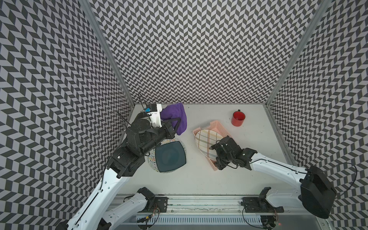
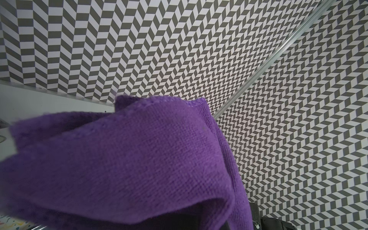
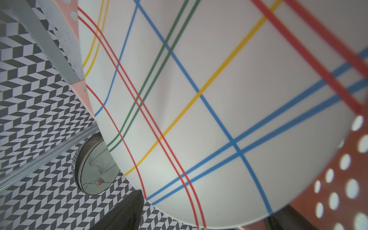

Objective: Wipe the wet plate dry
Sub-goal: Pick up the plate from the bin.

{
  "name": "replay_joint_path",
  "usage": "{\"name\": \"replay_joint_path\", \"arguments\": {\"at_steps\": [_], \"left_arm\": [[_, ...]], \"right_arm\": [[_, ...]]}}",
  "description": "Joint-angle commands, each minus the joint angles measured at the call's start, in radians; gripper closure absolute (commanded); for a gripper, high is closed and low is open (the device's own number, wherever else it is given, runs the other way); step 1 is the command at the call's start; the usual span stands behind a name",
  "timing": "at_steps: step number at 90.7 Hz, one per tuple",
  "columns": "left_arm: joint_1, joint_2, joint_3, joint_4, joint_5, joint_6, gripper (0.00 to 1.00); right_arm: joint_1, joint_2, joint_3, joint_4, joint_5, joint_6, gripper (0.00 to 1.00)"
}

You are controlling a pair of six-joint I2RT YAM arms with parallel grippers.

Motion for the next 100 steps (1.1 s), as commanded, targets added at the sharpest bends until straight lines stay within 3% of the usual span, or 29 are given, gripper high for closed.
{"name": "replay_joint_path", "arguments": {"at_steps": [1,8,28,43,69,86,100], "left_arm": [[0.008,-0.012,-0.009,0.034,0.015,-0.007,1.0],[0.009,-0.016,-0.01,0.031,0.014,-0.008,1.0],[0.013,-0.017,-0.009,0.025,0.015,-0.009,1.0],[0.014,0.002,0.002,0.028,0.026,-0.009,1.0],[0.016,0.011,0.008,0.027,0.037,-0.011,1.0],[0.016,0.019,0.015,0.021,0.046,-0.002,1.0],[0.016,0.058,0.047,0.001,0.089,0.052,1.0]], "right_arm": [[-0.014,0.026,-0.017,0.034,-0.005,0.013,0.06],[-0.024,0.015,-0.022,0.038,0.017,0.012,0.13],[-0.036,-0.111,-0.138,0.129,0.092,0.031,0.59],[-0.036,-0.189,-0.228,0.179,0.127,0.062,0.78],[-0.05,-0.315,-0.297,0.244,0.229,0.018,1.0],[-0.056,-0.4,-0.251,0.198,0.28,-0.116,1.0],[-0.059,-0.519,-0.153,0.171,0.385,-0.337,1.0]]}}
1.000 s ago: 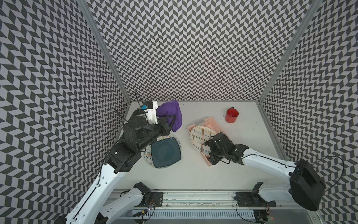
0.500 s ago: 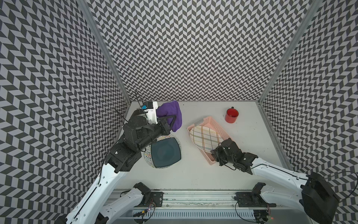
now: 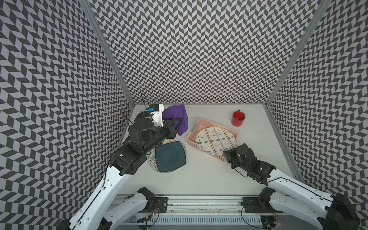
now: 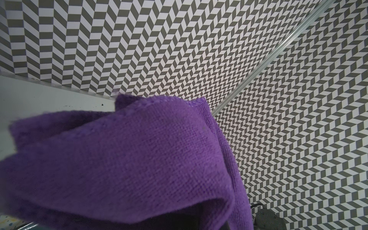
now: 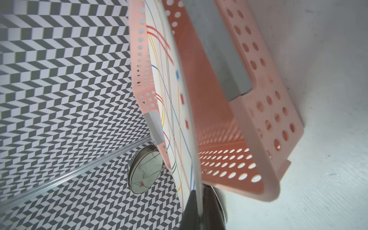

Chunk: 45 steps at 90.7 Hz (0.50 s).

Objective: Wipe the wet plate dry
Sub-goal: Pick up the plate from the bin, then wipe the plate with towel.

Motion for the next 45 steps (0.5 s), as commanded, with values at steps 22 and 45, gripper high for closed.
{"name": "replay_joint_path", "arguments": {"at_steps": [22,45], "left_arm": [[-0.018,0.122,0.017,0.004,0.159,0.095,1.0],[-0.123,0.237,0.034,-0.012,0.154,0.152,1.0]], "right_arm": [[-0.006,-0.168,0.239,0.216,0.036,-0.563,1.0],[-0.006,-0.075,0.376,0.304,-0.113,-0.595,1.0]]}}
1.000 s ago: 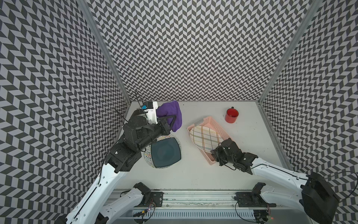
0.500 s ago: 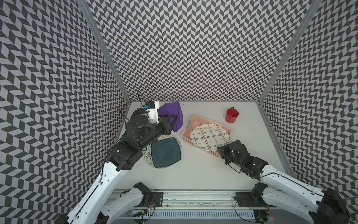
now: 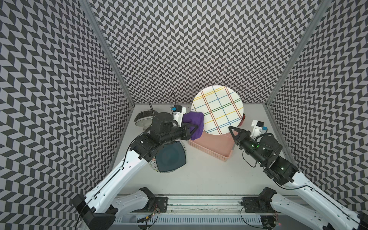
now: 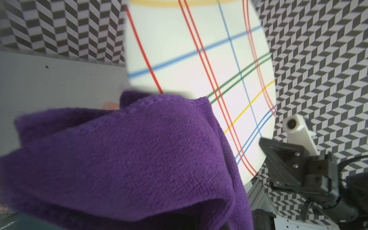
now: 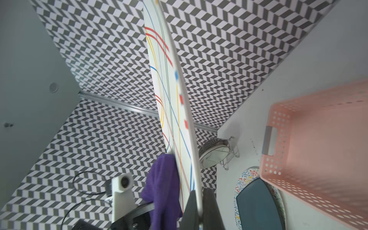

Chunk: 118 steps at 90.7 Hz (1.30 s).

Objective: Wipe the wet plate dry
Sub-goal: Wipe the plate with towel.

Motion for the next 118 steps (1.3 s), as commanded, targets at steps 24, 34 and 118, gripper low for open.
{"name": "replay_joint_path", "arguments": {"at_steps": [24,34,118], "left_arm": [[0.232,0.086,0.119,-0.103,-0.015,0.048,1.0],[0.259,0.12,0.167,-0.069,0.058,0.072,1.0],[-0.009,0.322,0.516,-0.089,-0.092,0.086,1.0]], "right_arm": [[0.052,0.05,0.052,0.239,-0.237,-0.167,1.0],[0.112,0.057,0.036,0.286,-0.261,-0.209,1.0],[0.065,0.1,0.057,0.39,-0.159,-0.153,1.0]]}}
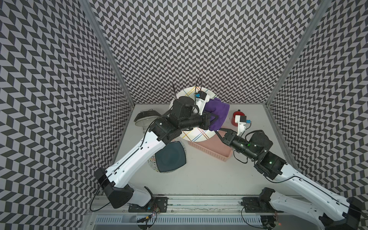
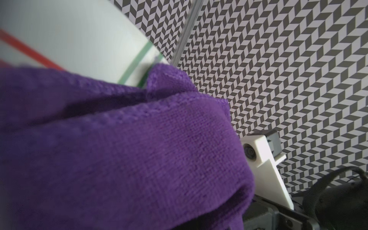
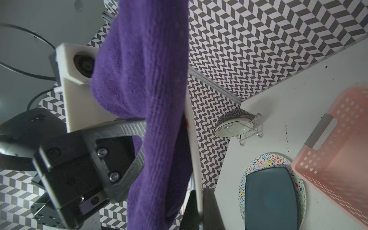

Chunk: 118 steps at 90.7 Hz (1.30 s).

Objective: Wipe the wet plate dry
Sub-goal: Wipe the plate with towel.

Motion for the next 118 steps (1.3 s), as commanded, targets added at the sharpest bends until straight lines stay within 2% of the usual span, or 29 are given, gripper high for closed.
{"name": "replay_joint_path", "arguments": {"at_steps": [1,11,16,22,31,37,46,53,60,66,70,75,79,86,91,96,110,118], "left_arm": [[0.093,-0.005,0.073,-0.031,-0.083,-0.036,1.0],[0.235,-0.051,0.072,-0.039,-0.105,-0.051,1.0],[0.254,-0.066,0.069,-0.032,-0.127,-0.035,1.0],[0.213,-0.057,0.074,-0.03,-0.1,-0.009,1.0],[0.059,-0.017,0.079,-0.084,-0.136,0.033,1.0],[0.0,-0.019,0.044,-0.096,-0.15,0.056,1.0],[0.006,-0.057,0.014,-0.069,-0.137,0.043,1.0],[0.086,-0.087,0.046,-0.049,-0.072,-0.025,1.0],[0.242,-0.14,0.01,0.055,0.099,-0.183,1.0],[0.401,-0.225,-0.142,0.305,0.27,-0.438,1.0],[0.468,-0.265,-0.228,0.451,0.329,-0.589,1.0],[0.487,-0.269,-0.288,0.564,0.376,-0.73,1.0],[0.486,-0.273,-0.384,0.722,0.412,-0.903,1.0],[0.473,-0.262,-0.596,1.197,0.407,-1.299,1.0],[0.447,-0.236,-0.698,1.496,0.34,-1.496,1.0],[0.425,-0.206,-0.719,1.619,0.308,-1.572,1.0],[0.348,-0.149,-0.681,1.694,0.264,-1.623,1.0],[0.298,-0.109,-0.681,1.799,0.223,-1.68,1.0]], "right_arm": [[-0.009,-0.031,0.049,0.19,0.048,0.025,1.0],[-0.012,-0.058,0.042,0.141,0.056,0.028,1.0],[-0.012,-0.062,0.036,0.133,0.032,0.026,1.0],[-0.013,-0.063,0.022,0.134,0.021,0.036,1.0],[-0.028,-0.068,0.005,0.164,0.065,0.074,1.0],[-0.074,-0.061,0.014,0.17,0.067,0.117,1.0],[-0.154,-0.053,0.04,0.168,0.06,0.158,1.0],[-0.21,-0.049,0.063,0.143,0.039,0.166,1.0],[-0.265,-0.058,0.071,0.134,-0.001,0.189,1.0],[-0.309,-0.081,0.047,0.17,-0.044,0.225,1.0],[-0.331,-0.099,0.02,0.224,-0.076,0.255,1.0],[-0.343,-0.115,-0.032,0.329,-0.119,0.313,1.0],[-0.344,-0.12,-0.075,0.415,-0.155,0.364,1.0],[-0.344,-0.111,-0.106,0.494,-0.215,0.4,1.0],[-0.343,-0.094,-0.093,0.462,-0.271,0.4,1.0],[-0.342,-0.073,-0.077,0.415,-0.318,0.399,1.0],[-0.317,-0.033,-0.088,0.429,-0.363,0.419,1.0],[-0.298,-0.008,-0.075,0.421,-0.364,0.41,1.0]]}}
